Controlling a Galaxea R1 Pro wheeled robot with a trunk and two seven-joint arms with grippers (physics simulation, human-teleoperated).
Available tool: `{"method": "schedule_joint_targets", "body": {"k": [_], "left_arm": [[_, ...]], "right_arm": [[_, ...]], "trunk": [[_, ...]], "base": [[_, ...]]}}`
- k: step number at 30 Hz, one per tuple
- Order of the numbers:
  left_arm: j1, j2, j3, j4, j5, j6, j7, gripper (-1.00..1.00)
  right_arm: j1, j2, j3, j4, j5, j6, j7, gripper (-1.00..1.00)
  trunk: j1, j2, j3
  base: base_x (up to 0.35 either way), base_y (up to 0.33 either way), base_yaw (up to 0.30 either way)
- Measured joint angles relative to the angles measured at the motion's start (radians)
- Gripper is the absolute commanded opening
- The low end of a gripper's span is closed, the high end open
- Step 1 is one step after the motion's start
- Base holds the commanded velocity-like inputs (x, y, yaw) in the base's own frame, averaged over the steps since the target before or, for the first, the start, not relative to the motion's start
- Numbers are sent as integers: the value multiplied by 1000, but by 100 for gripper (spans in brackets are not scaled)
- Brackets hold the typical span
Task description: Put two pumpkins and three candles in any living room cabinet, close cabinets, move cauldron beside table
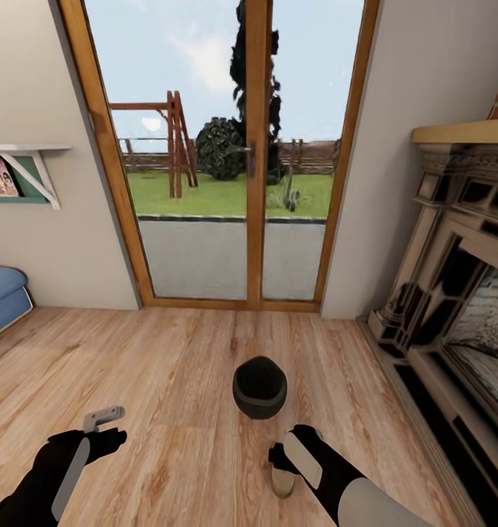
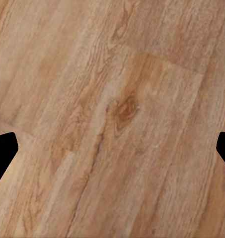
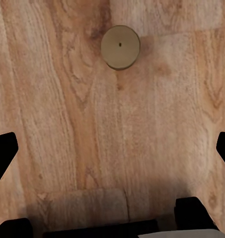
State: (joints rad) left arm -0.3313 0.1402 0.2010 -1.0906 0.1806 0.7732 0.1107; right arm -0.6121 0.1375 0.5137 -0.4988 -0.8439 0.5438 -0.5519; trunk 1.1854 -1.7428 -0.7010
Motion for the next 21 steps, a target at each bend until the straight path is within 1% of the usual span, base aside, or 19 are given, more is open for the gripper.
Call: {"method": "schedule_joint_targets", "body": {"k": [5, 11, 13, 15, 16, 17, 18, 19, 21], "left_arm": [[0, 0, 0, 0, 0, 0, 0, 100], [0, -2, -1, 0, 0, 0, 1, 100], [0, -2, -12, 0, 1, 1, 1, 100], [0, -2, -24, 0, 1, 1, 0, 100], [0, -2, -28, 0, 1, 0, 1, 100], [0, -2, -31, 0, 0, 0, 1, 100], [0, -2, -33, 0, 0, 0, 1, 100], [0, -2, -34, 0, 0, 0, 1, 100], [0, -1, -34, 0, -1, 0, 1, 100]], "right_arm": [[0, 0, 2, 1, 1, -47, 1, 100], [0, 0, 2, 6, 2, -62, 1, 100], [0, 1, 1, 6, 2, -63, 1, 100], [-4, 13, 0, 5, 2, -62, 1, 100], [-14, 21, 0, 6, 1, -61, 1, 100], [-36, 26, -1, 9, 1, -60, 1, 100], [-76, 31, -1, 26, 1, -59, 1, 100], [-91, 32, -1, 37, -1, -58, 1, 100], [-131, 34, -2, 99, -2, -60, 1, 100]], "trunk": [[19, -35, -16], [42, -77, -34], [50, -91, -41], [57, -105, -47], [61, -112, -50], [65, -119, -53], [69, -126, -56], [73, -133, -59], [81, -147, -66]], "base": [[0, 0, 0], [0, 0, 0], [0, 0, 0], [0, 0, 0], [0, 0, 0], [0, 0, 0], [0, 0, 0], [0, 0, 0], [0, 0, 0]]}}
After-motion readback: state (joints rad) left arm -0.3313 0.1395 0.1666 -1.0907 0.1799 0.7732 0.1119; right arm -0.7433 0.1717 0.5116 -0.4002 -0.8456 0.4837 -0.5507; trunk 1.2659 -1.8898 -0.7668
